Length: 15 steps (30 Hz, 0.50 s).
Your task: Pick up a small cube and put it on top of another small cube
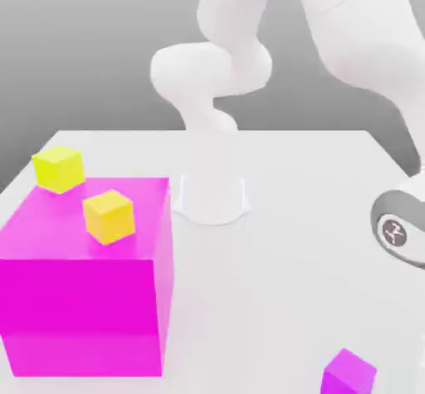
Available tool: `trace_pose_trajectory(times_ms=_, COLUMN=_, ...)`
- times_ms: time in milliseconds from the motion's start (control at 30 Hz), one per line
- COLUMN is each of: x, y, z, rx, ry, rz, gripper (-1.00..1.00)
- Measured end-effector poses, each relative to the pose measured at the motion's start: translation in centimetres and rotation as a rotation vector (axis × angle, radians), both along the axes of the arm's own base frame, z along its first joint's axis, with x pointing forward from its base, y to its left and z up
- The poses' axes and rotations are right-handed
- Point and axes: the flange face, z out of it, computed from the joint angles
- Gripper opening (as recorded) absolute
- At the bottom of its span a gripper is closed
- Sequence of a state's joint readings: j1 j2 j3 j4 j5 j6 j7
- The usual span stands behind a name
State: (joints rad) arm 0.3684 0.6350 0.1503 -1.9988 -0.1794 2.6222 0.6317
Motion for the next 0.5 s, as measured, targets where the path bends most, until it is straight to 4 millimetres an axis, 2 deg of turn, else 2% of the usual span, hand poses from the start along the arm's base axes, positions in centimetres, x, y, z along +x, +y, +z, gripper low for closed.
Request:
trace_pose_trajectory(times_ms=100, x=0.0, y=0.0, z=0.0, rx=0.001, ry=0.001, rz=0.000, gripper=-1.00)
trace_pose_trajectory(times_ms=133, x=0.0, y=0.0, z=-0.6, rx=0.000, ry=0.001, rz=0.001, gripper=-1.00)
trace_pose_trajectory(times_ms=167, x=0.0, y=0.0, z=-0.1, rx=0.000, ry=0.001, rz=0.001, gripper=-1.00)
trace_pose_trajectory(times_ms=300, x=-0.1, y=-0.3, z=5.2, rx=0.001, ry=0.002, rz=0.007, gripper=-1.00)
trace_pose_trajectory(times_ms=500, x=-1.2, y=-6.7, z=9.1, rx=0.000, ry=0.002, rz=0.145, gripper=-1.00)
